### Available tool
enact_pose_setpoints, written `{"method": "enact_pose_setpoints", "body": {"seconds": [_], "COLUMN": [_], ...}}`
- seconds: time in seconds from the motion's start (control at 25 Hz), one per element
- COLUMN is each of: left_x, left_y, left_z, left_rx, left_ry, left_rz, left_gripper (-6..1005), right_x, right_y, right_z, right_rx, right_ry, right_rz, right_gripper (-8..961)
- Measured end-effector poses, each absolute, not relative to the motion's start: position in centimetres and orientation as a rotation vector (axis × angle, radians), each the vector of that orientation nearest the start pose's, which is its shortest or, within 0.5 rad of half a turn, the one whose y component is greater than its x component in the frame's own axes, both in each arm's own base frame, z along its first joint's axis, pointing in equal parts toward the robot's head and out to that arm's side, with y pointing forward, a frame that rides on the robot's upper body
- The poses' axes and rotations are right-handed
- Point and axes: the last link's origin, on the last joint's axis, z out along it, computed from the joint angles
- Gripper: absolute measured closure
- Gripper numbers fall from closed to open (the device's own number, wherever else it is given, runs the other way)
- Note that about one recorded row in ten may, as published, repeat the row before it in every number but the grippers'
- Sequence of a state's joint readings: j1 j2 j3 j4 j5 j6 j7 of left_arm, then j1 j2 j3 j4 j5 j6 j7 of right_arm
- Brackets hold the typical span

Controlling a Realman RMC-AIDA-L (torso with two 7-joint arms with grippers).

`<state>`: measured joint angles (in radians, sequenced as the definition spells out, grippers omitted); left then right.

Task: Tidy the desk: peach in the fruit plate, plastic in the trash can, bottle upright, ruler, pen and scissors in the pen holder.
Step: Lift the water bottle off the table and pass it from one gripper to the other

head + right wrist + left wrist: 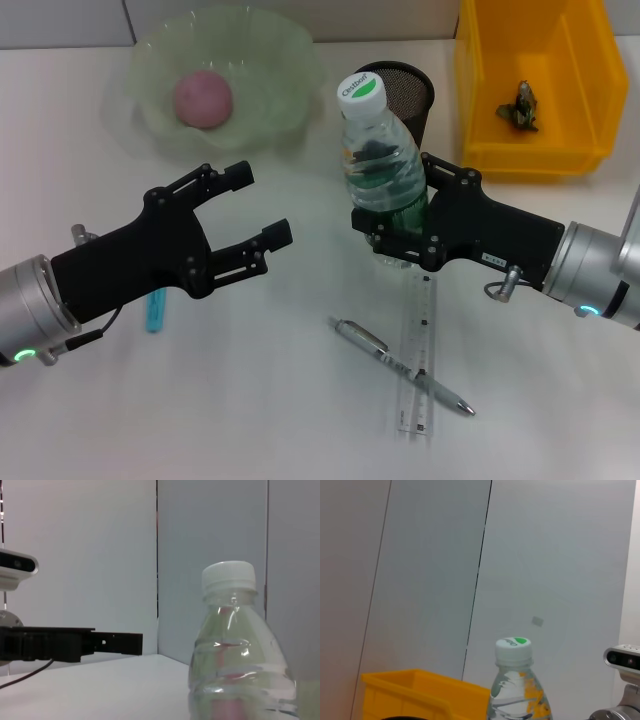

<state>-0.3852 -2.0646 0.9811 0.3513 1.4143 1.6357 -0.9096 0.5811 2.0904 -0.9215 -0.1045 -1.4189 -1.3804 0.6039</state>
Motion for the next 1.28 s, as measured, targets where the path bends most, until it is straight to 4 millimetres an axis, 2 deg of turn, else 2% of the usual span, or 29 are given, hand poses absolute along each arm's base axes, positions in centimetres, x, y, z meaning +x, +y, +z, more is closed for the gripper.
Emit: {"method": "enact_pose_setpoints", "body": {"seconds": [0.56,0.84,1.28], "left_x": [-26.5,-26.0,-24.8], "left_y": [27.9,28.9,30.0], "left_z": [-2.7,-3.2,-4.1], "left_rx": [-2.492,-2.397,-2.404], "left_ry": [-0.402,-0.465,-0.467], "left_rz": [-1.162,-1.222,-1.234], "left_gripper": [213,216,220], "right_x": [25.5,25.2,24.8], "right_y": [31.1,31.1,31.0], "right_z": [-7.7,-8.0,-8.3], "right_rx": [-2.497,-2.512,-2.526], "right_ry": [0.267,0.258,0.254], "right_rz": [0.888,0.89,0.897], "right_gripper": [200,200,200]}}
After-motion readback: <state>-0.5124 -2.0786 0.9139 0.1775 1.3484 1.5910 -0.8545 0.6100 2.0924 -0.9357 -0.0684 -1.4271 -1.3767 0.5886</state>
